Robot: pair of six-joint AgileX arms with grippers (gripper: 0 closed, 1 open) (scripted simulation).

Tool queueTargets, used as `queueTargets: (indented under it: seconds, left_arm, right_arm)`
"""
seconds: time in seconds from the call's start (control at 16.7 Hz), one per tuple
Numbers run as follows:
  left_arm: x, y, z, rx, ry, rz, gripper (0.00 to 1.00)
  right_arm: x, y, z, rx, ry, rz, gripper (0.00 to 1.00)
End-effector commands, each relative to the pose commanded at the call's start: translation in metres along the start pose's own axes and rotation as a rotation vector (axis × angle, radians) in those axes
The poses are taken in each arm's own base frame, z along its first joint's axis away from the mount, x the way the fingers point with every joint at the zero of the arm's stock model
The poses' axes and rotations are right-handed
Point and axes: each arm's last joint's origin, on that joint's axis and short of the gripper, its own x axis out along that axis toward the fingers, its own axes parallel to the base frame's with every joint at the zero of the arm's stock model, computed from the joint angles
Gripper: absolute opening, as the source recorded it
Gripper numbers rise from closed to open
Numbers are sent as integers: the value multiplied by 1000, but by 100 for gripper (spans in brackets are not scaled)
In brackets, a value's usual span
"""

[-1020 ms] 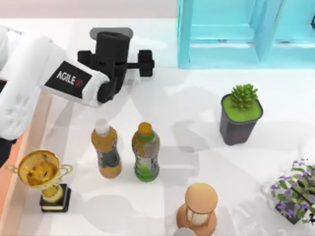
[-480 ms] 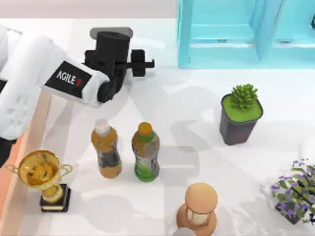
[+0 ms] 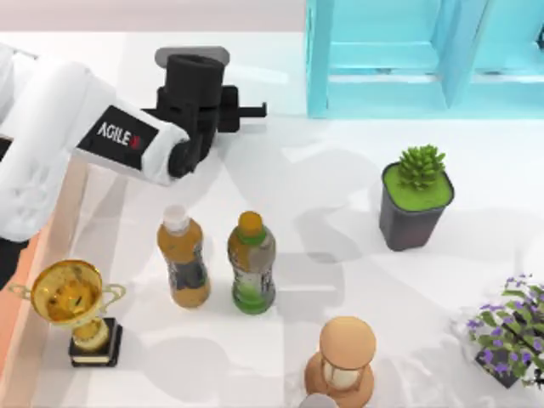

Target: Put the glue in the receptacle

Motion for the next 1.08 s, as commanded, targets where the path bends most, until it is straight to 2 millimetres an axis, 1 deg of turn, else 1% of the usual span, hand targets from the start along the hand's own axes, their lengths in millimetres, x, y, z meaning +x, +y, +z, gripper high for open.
queueTargets:
  seconds: [0.48,0.54,0.72,0.78,0.96,1.08]
  left_arm:
    - [-1,-1,2,0,-2,-2,0]
    - [-3,-1,8,-3,-7,-3,0]
    - [-18,-3,39,-3,-13,-5,0]
    - [-22,-3,45,3,6,-1,0]
    - [-42,-2,77,4,8,3,0]
    - [-48,-3,88,2,0,-2,0]
  right_arm:
    - [0,0,0,0,0,0,100]
    - [0,0,0,0,0,0,100]
    - [0,0,0,0,0,0,100]
    - [0,0,0,0,0,0,100]
    - [0,0,0,0,0,0,100]
    - [0,0,0,0,0,0,100]
